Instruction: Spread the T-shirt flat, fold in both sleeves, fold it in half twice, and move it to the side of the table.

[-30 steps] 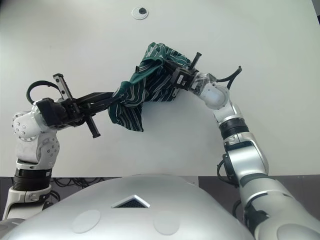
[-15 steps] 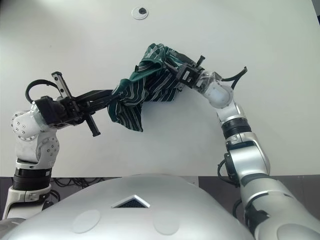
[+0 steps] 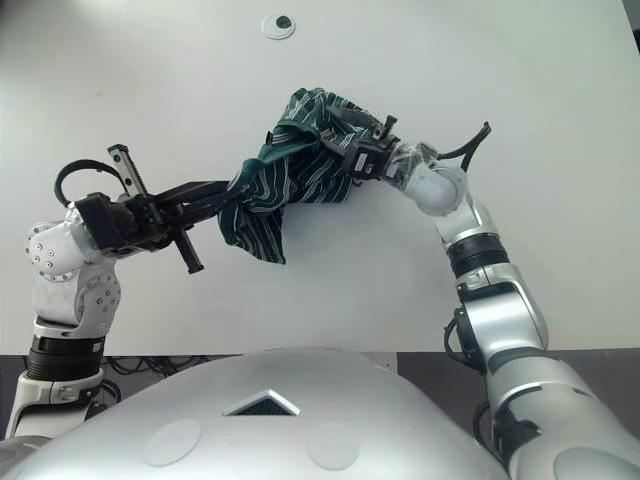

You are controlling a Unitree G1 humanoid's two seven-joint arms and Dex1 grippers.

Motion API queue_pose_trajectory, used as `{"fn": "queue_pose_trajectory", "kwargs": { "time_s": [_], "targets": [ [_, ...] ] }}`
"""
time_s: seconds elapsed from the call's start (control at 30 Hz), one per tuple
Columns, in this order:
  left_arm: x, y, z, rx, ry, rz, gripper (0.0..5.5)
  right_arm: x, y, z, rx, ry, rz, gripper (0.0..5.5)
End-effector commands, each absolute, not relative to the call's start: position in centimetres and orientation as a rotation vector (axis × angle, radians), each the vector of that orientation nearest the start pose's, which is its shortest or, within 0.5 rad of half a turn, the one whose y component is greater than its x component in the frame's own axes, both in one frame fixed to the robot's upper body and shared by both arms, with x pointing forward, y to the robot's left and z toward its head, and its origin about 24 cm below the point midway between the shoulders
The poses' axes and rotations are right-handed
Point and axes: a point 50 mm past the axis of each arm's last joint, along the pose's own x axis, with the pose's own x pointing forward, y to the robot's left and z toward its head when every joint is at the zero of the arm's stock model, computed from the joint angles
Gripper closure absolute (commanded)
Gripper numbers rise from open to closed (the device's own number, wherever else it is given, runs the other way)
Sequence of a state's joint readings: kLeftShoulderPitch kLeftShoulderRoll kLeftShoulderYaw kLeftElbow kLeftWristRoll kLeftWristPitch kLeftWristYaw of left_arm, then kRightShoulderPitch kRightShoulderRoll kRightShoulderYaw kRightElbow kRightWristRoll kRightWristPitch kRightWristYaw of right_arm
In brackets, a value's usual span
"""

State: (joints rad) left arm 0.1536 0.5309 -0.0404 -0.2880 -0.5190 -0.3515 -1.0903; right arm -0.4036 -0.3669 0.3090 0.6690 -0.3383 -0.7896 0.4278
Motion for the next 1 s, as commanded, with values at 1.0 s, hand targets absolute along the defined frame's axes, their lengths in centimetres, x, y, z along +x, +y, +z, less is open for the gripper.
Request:
{"fn": "queue_pose_trajectory", "kwargs": {
  "time_s": [1.0],
  "targets": [
    [18.3,16.9,11.0,0.226,-0.416,-1.213,5.50,28.4,-12.0,4.2,-0.858,-0.358,0.947,4.25]
  ]
}}
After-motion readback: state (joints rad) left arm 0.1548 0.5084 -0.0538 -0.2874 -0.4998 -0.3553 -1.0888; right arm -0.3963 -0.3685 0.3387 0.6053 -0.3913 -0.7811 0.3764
